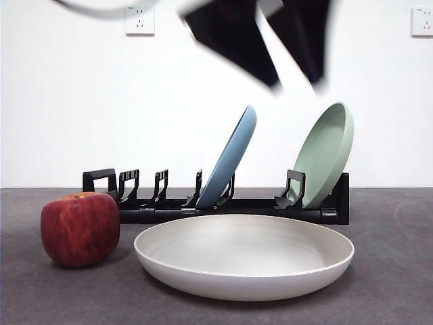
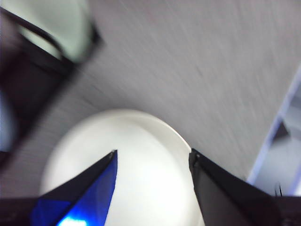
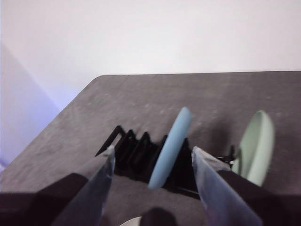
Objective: Take the yellow plate from the plate rack,put the plate on the table,take the apple from the table,put the apple in the plate
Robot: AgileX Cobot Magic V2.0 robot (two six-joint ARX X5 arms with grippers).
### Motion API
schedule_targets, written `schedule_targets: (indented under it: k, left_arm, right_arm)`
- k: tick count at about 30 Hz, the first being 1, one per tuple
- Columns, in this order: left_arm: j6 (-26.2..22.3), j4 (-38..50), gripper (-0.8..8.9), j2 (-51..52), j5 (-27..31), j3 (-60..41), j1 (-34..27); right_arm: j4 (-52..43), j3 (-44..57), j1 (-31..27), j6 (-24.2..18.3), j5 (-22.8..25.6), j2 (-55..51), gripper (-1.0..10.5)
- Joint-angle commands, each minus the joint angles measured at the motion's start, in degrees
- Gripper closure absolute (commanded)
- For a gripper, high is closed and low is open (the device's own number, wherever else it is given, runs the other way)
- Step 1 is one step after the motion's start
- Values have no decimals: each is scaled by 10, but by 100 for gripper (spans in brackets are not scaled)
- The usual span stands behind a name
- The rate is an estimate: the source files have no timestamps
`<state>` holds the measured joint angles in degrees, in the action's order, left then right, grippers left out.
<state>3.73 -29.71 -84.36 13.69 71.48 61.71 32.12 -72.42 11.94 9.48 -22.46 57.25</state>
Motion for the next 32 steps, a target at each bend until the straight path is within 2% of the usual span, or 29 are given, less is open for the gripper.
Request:
schedule_targets:
  k: [1, 6, 14, 17, 19, 24, 32]
  left_arm:
    - [5, 3, 562, 57, 19, -2, -43]
    - [-9, -14, 562, 164, 42, -2, -155]
    - [-25, -75, 562, 287, 44, -2, -353]
    - [-32, -102, 562, 321, 44, -2, -418]
    - [-37, -117, 562, 340, 43, -2, -455]
    - [-40, -148, 562, 370, 42, -2, -507]
    - [-39, -189, 562, 389, 40, -2, -513]
  right_arm:
    - [-2, -10, 25, -13, -1, 12, 662]
    - [-1, -41, 100, -27, 2, 45, 658]
    - [-1, -91, 236, -64, 15, 141, 646]
    - [-1, -107, 291, -81, 59, 188, 432]
    - [-1, -119, 322, -101, 83, 223, 406]
    - [-1, -146, 380, -127, 121, 308, 407]
    - [-7, -183, 445, -176, 188, 461, 410]
